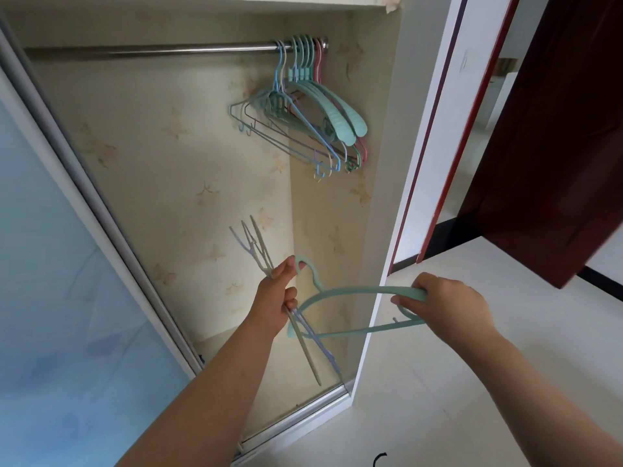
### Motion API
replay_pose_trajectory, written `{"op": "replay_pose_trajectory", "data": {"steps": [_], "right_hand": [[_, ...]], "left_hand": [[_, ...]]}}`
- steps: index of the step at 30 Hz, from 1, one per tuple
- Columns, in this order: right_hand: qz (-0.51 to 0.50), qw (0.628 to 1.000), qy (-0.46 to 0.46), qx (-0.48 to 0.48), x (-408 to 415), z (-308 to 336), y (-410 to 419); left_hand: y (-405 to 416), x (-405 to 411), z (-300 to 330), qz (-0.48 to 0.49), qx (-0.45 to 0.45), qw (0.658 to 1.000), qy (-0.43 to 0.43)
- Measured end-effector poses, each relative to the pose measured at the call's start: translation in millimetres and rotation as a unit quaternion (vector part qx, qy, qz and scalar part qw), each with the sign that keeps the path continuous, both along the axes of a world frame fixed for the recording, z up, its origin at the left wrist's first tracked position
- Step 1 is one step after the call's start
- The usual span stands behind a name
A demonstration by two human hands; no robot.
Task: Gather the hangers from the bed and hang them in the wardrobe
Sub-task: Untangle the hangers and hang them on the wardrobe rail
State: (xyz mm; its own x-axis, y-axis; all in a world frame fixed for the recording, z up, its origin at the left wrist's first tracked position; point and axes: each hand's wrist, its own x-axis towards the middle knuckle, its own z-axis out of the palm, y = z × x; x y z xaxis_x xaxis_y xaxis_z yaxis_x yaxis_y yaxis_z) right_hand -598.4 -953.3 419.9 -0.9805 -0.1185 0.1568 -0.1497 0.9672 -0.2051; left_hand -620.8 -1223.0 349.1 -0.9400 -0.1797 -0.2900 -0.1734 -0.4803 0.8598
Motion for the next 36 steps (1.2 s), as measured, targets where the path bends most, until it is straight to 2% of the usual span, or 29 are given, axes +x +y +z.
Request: {"op": "replay_pose_trajectory", "data": {"steps": [2,5,11,15,18,21,26,31,34,36], "right_hand": [[0.010,1.000,-0.016,0.006,-1,2,-1],[0.017,0.998,-0.044,-0.051,-3,8,4],[0.047,0.980,-0.093,-0.172,-17,16,14],[0.069,0.973,-0.110,-0.193,-28,22,9],[0.057,0.971,-0.115,-0.204,-39,29,8],[0.038,0.966,-0.092,-0.237,-51,42,0],[0.015,0.959,-0.032,-0.282,-80,64,-34],[0.030,0.936,0.007,-0.350,-118,95,-108],[0.029,0.915,0.030,-0.401,-143,121,-151],[0.026,0.913,0.051,-0.403,-160,139,-176]], "left_hand": [[0,-4,2,-0.008,-0.022,1.000,-0.011],[-1,-6,4,-0.026,-0.041,0.999,-0.024],[-7,-12,12,-0.053,-0.001,0.999,0.001],[-20,-17,20,-0.084,0.048,0.995,-0.028],[-28,-23,25,-0.099,0.034,0.993,-0.055],[-42,-32,30,-0.052,0.055,0.995,-0.069],[-60,-48,37,0.032,0.148,0.987,-0.055],[-71,-62,45,0.070,0.107,0.990,-0.065],[-76,-69,46,0.089,0.122,0.986,-0.068],[-81,-72,47,0.095,0.138,0.983,-0.073]]}}
